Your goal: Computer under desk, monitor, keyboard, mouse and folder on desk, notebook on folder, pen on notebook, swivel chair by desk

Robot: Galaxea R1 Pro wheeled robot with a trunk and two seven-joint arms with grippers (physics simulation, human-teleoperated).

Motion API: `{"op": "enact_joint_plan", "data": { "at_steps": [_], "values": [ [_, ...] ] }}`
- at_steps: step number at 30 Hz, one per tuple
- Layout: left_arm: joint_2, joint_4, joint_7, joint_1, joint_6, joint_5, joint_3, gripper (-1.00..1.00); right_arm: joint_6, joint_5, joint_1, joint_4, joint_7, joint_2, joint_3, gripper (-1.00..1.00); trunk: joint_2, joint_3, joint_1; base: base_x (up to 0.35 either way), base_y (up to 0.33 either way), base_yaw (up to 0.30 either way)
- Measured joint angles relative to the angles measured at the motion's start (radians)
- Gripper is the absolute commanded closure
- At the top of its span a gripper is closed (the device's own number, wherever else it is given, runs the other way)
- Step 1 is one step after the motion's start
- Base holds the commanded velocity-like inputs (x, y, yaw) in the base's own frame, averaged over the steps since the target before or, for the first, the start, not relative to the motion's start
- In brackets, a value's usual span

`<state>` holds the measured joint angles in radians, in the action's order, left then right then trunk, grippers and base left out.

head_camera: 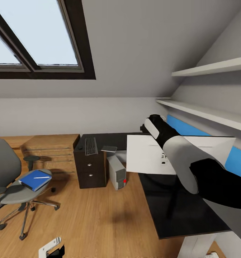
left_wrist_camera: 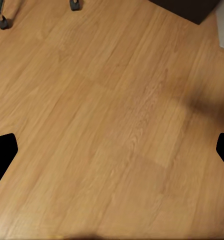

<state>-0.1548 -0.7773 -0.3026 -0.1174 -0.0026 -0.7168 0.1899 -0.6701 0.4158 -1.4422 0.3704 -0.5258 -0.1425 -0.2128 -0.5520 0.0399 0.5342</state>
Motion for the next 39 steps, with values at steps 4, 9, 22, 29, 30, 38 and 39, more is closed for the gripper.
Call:
{"op": "enact_joint_plan", "data": {
  "at_steps": [4,9,22,29,30,38,39],
  "values": [
    [0.0,0.0,0.0,0.0,0.0,0.0,0.0,-1.0,0.0,0.0,0.0,0.0,0.0,-0.001,0.0,-1.0,0.0,0.0,0.0,-0.083,0.0,0.0],
    [0.0,0.0,0.0,0.0,0.0,0.0,-0.001,-1.0,0.001,-0.001,0.0,0.004,0.0,-0.001,0.0,-1.0,0.0,0.0,0.0,-0.027,0.0,0.0],
    [0.0,0.0,0.001,0.0,0.0,0.0,-0.001,-1.0,0.008,-0.001,0.0,0.208,0.004,0.002,-0.002,-1.0,0.0,0.0,-0.001,0.13,0.052,0.0],
    [0.0,0.0,0.001,0.0,0.0,0.0,-0.001,-1.0,0.008,0.0,0.002,0.219,0.01,0.001,-0.002,-1.0,0.0,0.0,-0.001,0.261,0.163,0.0],
    [0.0,0.0,0.001,0.0,0.0,0.0,-0.001,-1.0,0.007,0.0,0.003,0.217,0.01,0.001,-0.001,-1.0,0.0,0.0,-0.001,0.149,0.08,0.0],
    [0.0,-0.001,0.001,0.0,0.0,0.0,-0.001,-1.0,0.007,-0.001,0.01,0.192,0.006,0.004,0.0,-1.0,0.0,0.0,-0.001,0.215,0.013,0.0],
    [0.0,-0.001,0.001,0.0,0.0,0.0,-0.001,-1.0,0.007,-0.001,0.011,0.191,0.006,0.004,0.0,-1.0,0.0,0.0,-0.001,0.088,0.002,0.0]
  ]
}}
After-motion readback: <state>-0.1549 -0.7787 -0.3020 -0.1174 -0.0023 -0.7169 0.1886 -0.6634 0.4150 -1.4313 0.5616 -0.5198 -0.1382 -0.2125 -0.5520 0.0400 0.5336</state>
